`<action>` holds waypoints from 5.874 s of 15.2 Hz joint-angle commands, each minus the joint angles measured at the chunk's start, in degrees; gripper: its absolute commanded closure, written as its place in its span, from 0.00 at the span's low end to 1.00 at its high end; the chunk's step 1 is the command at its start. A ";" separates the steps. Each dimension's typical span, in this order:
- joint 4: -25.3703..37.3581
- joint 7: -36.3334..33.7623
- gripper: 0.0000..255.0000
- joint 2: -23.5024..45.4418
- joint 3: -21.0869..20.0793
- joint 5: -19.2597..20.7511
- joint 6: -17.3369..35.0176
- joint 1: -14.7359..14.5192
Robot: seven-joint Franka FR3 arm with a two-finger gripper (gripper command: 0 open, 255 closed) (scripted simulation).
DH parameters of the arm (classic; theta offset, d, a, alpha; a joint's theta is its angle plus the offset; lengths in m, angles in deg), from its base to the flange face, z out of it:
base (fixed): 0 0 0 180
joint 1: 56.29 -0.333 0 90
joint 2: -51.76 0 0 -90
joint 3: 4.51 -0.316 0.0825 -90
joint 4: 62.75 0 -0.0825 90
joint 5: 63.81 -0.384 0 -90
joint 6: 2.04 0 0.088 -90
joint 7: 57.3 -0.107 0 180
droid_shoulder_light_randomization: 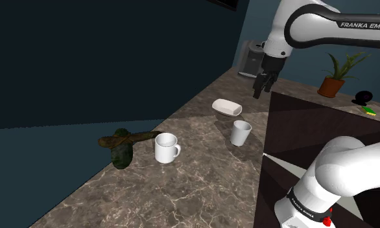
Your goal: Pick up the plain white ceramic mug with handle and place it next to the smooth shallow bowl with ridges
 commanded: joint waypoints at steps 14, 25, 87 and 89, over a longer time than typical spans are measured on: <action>-1.50 -14.56 0.00 15.36 -10.58 -7.26 16.27 -4.81; 6.89 -27.03 0.00 35.25 -18.47 -7.04 27.85 -7.44; 33.07 -39.86 1.00 56.09 -22.43 -1.26 22.10 -12.93; 34.03 -39.71 1.00 55.63 -22.50 -1.48 20.70 -12.90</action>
